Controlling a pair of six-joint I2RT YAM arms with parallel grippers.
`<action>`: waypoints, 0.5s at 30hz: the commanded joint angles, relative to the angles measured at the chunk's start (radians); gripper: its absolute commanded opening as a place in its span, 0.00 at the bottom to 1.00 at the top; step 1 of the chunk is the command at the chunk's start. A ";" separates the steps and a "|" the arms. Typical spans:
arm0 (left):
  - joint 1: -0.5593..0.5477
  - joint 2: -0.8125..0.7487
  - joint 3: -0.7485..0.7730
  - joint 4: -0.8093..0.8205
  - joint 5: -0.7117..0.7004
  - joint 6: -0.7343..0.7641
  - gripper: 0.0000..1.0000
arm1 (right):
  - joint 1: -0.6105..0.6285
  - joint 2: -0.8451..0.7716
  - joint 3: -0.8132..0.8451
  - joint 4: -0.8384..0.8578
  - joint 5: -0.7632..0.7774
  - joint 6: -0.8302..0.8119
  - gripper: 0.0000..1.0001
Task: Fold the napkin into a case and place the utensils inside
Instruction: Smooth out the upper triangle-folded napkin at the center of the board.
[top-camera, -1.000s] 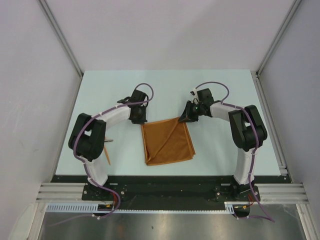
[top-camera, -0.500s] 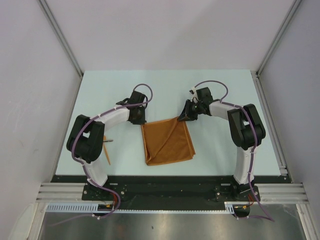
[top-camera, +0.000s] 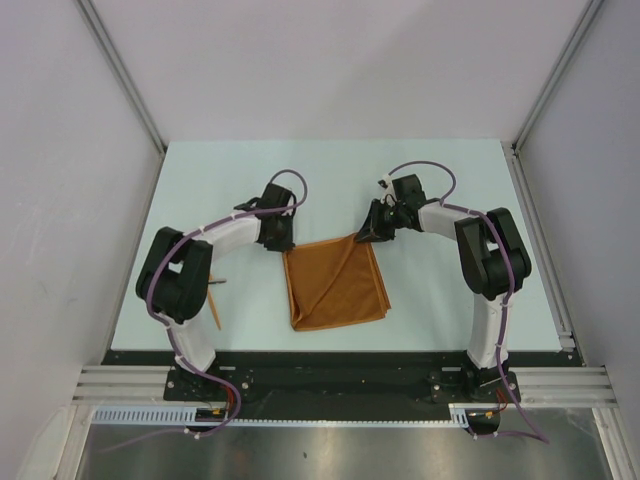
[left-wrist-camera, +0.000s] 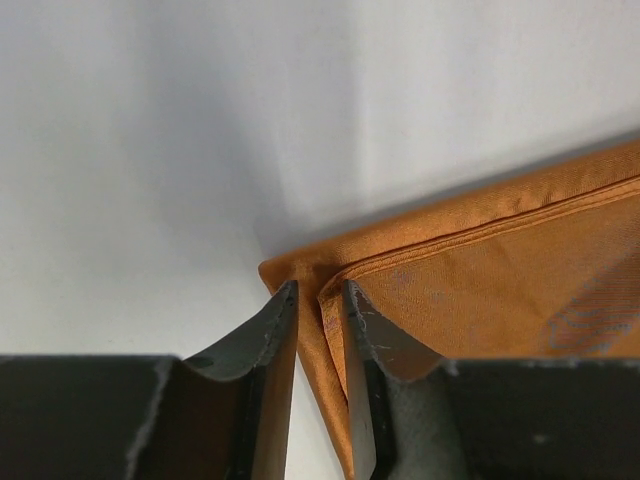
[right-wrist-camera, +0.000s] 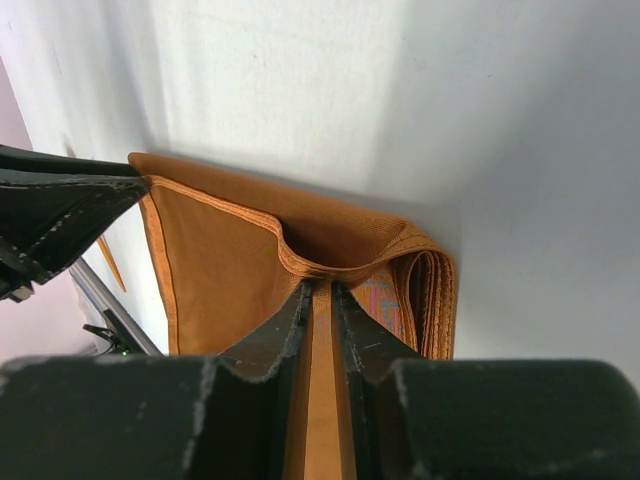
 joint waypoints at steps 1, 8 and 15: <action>-0.005 0.018 0.034 0.022 0.036 0.025 0.29 | 0.002 0.012 0.030 0.019 -0.016 -0.014 0.17; -0.009 0.003 0.006 0.047 0.013 0.005 0.20 | 0.002 0.024 0.033 0.024 -0.016 -0.013 0.17; -0.009 -0.068 -0.018 0.065 -0.026 -0.004 0.10 | 0.000 0.038 0.035 0.024 -0.011 -0.014 0.16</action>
